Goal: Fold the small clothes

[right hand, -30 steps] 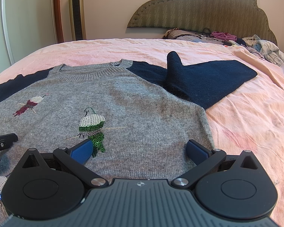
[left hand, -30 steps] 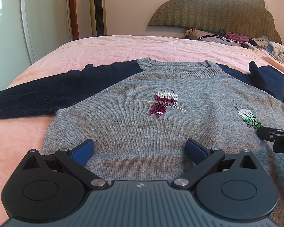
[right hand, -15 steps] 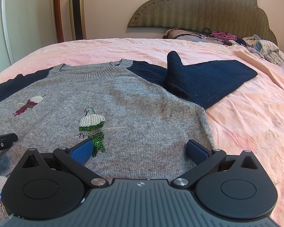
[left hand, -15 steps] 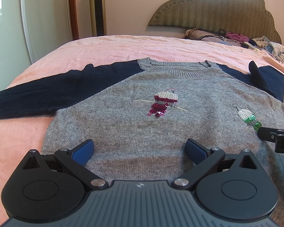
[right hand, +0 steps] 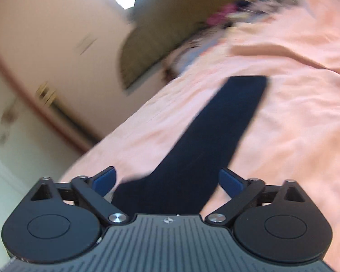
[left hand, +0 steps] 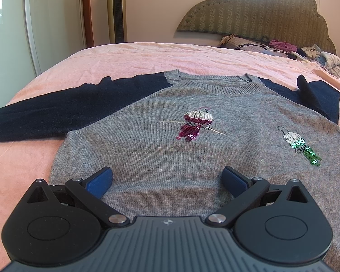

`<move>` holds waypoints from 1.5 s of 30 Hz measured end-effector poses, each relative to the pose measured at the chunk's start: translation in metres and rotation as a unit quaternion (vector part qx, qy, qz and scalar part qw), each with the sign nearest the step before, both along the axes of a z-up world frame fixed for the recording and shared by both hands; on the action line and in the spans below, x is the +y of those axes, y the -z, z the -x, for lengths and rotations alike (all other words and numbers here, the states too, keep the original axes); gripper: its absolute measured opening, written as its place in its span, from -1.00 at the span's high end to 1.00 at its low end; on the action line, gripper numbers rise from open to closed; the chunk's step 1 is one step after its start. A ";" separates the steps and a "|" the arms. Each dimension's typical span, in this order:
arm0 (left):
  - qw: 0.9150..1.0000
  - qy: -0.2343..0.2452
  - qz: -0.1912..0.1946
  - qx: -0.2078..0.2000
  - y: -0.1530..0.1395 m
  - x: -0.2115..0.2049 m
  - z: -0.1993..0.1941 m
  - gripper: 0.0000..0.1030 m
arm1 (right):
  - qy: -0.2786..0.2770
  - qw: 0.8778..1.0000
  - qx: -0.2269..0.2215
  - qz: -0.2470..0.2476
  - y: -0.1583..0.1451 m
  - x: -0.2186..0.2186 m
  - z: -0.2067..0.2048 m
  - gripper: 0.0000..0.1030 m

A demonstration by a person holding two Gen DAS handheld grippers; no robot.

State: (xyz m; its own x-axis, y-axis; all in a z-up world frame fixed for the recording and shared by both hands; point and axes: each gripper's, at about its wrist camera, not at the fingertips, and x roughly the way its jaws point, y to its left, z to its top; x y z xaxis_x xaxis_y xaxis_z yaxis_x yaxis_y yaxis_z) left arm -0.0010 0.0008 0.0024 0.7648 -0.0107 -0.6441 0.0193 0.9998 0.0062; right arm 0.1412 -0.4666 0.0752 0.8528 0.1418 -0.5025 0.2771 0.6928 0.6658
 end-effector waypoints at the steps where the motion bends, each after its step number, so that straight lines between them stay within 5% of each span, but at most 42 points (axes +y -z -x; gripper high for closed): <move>1: 1.000 0.000 0.000 0.000 0.000 0.000 0.000 -1.00 | 0.021 1.000 0.010 -0.008 0.008 -0.019 -0.010 -0.71; 6: 1.000 0.000 0.001 0.000 0.000 0.000 0.000 -1.00 | 0.060 0.997 0.030 -0.043 0.041 -0.068 -0.049 -0.39; 12: 1.000 0.000 0.001 0.000 0.000 0.000 0.000 -1.00 | 0.063 0.998 0.021 0.000 0.058 -0.069 -0.081 -0.13; 14: 1.000 0.000 0.001 0.000 0.000 0.000 0.000 -1.00 | 0.056 0.997 0.045 0.009 0.056 -0.070 -0.086 0.74; 17: 1.000 0.000 0.003 -0.001 0.000 0.001 0.000 -1.00 | 0.050 0.999 0.005 0.019 0.037 -0.062 -0.068 0.75; 22: 1.000 0.000 0.007 -0.002 0.000 0.000 -0.001 -1.00 | -0.051 0.992 -0.104 0.046 -0.031 -0.003 -0.025 0.75; 26: 1.000 0.000 0.007 -0.002 0.000 0.001 0.000 -1.00 | -0.180 0.971 -0.158 0.024 -0.071 0.084 -0.001 0.75; 30: 1.000 0.000 0.007 -0.002 0.000 0.001 0.000 -1.00 | -0.292 0.946 -0.141 0.022 -0.069 0.173 -0.002 0.67; 32: 1.000 0.000 0.007 -0.002 0.000 0.001 0.000 -1.00 | -0.321 0.941 -0.104 0.017 -0.056 0.205 0.002 -0.07; 33: 1.000 0.000 0.008 -0.002 0.000 0.001 0.000 -1.00 | -0.322 0.942 -0.096 0.008 -0.050 0.209 0.007 -0.22; 38: 0.999 -0.002 0.031 -0.008 -0.003 0.008 0.003 -1.00 | -0.280 0.955 -0.096 -0.007 -0.028 0.174 0.053 -0.27; 40: 0.998 -0.014 0.069 -0.003 -0.010 0.015 0.002 -1.00 | -0.260 0.962 -0.084 -0.002 -0.016 0.154 0.066 -0.27; 42: 0.987 -0.019 0.159 0.013 -0.023 0.031 -0.008 -1.00 | -0.244 0.967 -0.075 0.011 -0.003 0.138 0.077 -0.27; 45: 0.951 -0.015 0.308 0.031 -0.034 0.050 -0.032 -0.99 | -0.230 0.970 -0.070 0.032 0.010 0.127 0.086 -0.36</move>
State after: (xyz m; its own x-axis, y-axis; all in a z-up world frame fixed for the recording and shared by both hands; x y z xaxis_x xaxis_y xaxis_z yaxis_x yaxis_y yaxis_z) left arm 0.0307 0.0509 0.0362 0.7311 -0.3788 -0.5674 -0.0293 0.8135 -0.5809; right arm 0.0553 -0.3397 0.0649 0.7666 0.4964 -0.4072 -0.1608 0.7624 0.6268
